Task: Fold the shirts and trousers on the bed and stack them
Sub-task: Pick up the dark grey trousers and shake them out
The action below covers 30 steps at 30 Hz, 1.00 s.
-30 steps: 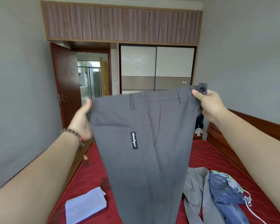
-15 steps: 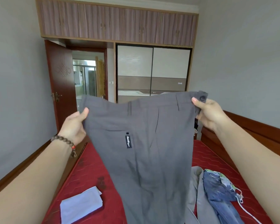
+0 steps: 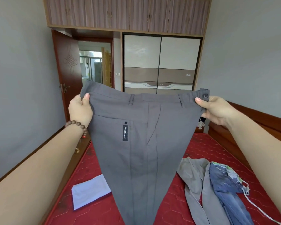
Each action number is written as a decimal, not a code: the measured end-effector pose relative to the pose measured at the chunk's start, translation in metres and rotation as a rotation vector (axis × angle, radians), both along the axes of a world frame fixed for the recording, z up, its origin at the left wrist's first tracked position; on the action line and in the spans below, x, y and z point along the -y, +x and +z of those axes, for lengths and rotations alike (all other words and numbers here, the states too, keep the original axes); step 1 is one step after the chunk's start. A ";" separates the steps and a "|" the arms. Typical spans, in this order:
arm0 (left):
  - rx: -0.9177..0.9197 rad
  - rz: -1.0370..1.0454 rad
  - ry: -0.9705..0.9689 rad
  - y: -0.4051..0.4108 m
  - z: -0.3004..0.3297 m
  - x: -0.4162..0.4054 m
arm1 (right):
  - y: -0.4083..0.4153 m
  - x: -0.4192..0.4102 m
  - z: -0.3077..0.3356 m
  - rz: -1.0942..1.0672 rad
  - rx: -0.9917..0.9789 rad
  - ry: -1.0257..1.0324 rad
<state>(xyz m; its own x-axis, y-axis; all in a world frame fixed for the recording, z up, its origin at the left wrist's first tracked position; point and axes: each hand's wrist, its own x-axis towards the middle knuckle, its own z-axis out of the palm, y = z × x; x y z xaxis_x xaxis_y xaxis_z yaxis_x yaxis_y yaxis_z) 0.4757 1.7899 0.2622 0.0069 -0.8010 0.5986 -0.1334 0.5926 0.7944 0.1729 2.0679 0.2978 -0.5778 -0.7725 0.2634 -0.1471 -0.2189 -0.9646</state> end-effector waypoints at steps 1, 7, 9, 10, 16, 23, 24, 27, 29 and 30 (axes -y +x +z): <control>0.004 -0.068 0.025 0.006 0.002 0.001 | -0.001 -0.005 0.001 0.057 -0.037 0.026; -0.306 -0.808 0.329 0.034 0.020 0.008 | -0.005 -0.019 0.020 0.238 -0.044 -0.202; -0.330 -0.845 0.433 0.024 0.022 0.012 | -0.008 -0.004 0.022 0.185 -0.001 -0.188; -0.337 -0.849 0.494 0.016 0.019 0.016 | -0.011 0.005 0.019 0.122 -0.019 -0.148; -0.303 -0.783 0.658 -0.027 -0.013 0.059 | -0.051 0.047 -0.020 -0.062 0.015 -0.100; -0.219 -0.622 0.692 -0.113 -0.085 0.111 | -0.132 0.112 -0.106 -0.193 0.110 -0.065; -0.206 -0.598 0.708 -0.129 -0.098 0.121 | -0.147 0.123 -0.120 -0.214 0.124 -0.051; -0.133 -0.504 0.768 -0.178 -0.142 0.155 | -0.198 0.162 -0.165 -0.251 0.148 0.028; -0.053 -0.398 0.789 -0.215 -0.172 0.176 | -0.234 0.189 -0.198 -0.269 0.159 0.092; -0.019 -0.356 0.788 -0.235 -0.187 0.185 | -0.252 0.203 -0.215 -0.274 0.161 0.125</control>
